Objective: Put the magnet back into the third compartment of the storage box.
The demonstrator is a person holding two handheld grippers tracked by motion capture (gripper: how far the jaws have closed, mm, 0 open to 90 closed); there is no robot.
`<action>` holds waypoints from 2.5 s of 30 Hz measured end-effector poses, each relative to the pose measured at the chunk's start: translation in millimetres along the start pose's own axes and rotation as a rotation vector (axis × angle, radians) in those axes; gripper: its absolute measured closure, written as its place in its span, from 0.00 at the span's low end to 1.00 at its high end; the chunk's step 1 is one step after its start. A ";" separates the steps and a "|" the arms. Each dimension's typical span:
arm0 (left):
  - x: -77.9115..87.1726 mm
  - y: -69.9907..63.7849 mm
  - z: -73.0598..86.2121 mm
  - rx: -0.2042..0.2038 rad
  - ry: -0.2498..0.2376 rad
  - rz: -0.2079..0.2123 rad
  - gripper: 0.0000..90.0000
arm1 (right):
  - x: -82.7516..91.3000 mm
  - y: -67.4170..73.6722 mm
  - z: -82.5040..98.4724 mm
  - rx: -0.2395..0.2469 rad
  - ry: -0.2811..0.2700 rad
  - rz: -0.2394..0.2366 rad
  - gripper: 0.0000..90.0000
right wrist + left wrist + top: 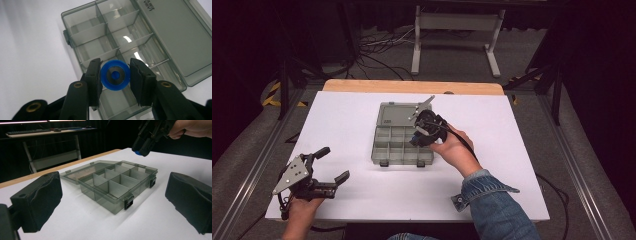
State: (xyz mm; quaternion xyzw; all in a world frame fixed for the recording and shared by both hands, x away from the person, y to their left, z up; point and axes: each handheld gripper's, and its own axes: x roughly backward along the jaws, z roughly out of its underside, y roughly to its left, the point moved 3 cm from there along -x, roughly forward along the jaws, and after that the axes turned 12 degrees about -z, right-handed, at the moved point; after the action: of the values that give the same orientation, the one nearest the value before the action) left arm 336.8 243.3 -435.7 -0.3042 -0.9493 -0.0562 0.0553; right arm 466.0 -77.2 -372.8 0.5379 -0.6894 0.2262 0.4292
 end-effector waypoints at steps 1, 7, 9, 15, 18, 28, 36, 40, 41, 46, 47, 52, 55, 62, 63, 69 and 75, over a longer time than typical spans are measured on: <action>0.0 -0.1 -0.1 0.000 0.000 0.000 0.02 | -0.5 -1.6 -0.8 -0.005 -0.005 0.002 0.69; 0.2 -0.3 -0.2 0.000 -0.001 -0.002 0.02 | -2.1 -12.4 -4.8 -0.036 -0.019 0.026 0.69; 0.2 0.0 -0.1 0.000 0.000 -0.003 0.02 | -2.8 -16.0 -5.6 -0.051 -0.028 0.033 0.69; 0.2 0.1 -0.1 0.002 0.000 -0.005 0.02 | -7.4 -27.9 -6.9 -0.085 -0.053 0.040 0.69; -0.3 -0.1 0.0 0.002 0.000 -0.004 0.02 | -9.7 -32.1 -7.6 -0.092 -0.051 0.057 0.69; -0.4 -0.1 0.1 0.001 0.003 -0.005 0.02 | -18.1 -42.2 -9.4 -0.118 -0.055 0.076 0.69; -0.5 0.1 0.3 0.001 0.005 -0.005 0.02 | -29.7 -49.1 -9.4 -0.121 -0.050 0.069 0.69; -0.4 0.3 0.3 0.003 0.004 -0.006 0.02 | -35.2 -50.8 -9.1 -0.123 -0.041 0.064 0.69; -0.4 0.3 0.2 0.003 0.004 -0.006 0.02 | -37.7 -51.4 -8.9 -0.127 -0.034 0.063 0.69; -0.6 0.6 0.6 0.002 0.011 -0.008 0.02 | -44.6 -53.8 -8.7 -0.124 -0.020 0.057 0.69; -0.5 0.7 0.6 0.002 0.011 -0.008 0.02 | -46.3 -54.4 -8.6 -0.126 -0.015 0.058 0.69; -0.5 0.8 0.6 0.002 0.010 -0.008 0.03 | -51.3 -55.8 -7.8 -0.131 0.000 0.054 0.69; -0.5 0.8 0.6 0.002 0.011 -0.007 0.03 | -54.2 -55.4 -8.1 -0.126 0.007 0.056 0.69; -0.5 0.8 0.5 0.004 0.009 -0.009 0.03 | -58.4 -56.0 -7.5 -0.127 0.026 0.055 0.69; -0.3 0.9 0.5 0.003 0.011 -0.008 0.03 | -58.7 -55.9 -7.4 -0.129 0.027 0.055 0.69; -0.3 0.9 0.5 0.003 0.012 -0.007 0.03 | -61.6 -56.4 -6.7 -0.126 0.047 0.055 0.69; -0.4 0.9 0.6 0.002 0.013 -0.007 0.03 | -63.7 -56.5 -6.3 -0.131 0.054 0.055 0.69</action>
State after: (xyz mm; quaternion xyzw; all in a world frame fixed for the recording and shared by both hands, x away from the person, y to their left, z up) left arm 337.6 243.9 -436.3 -0.3005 -0.9501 -0.0572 0.0615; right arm 524.4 -55.5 -431.2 0.4831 -0.7056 0.2067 0.4754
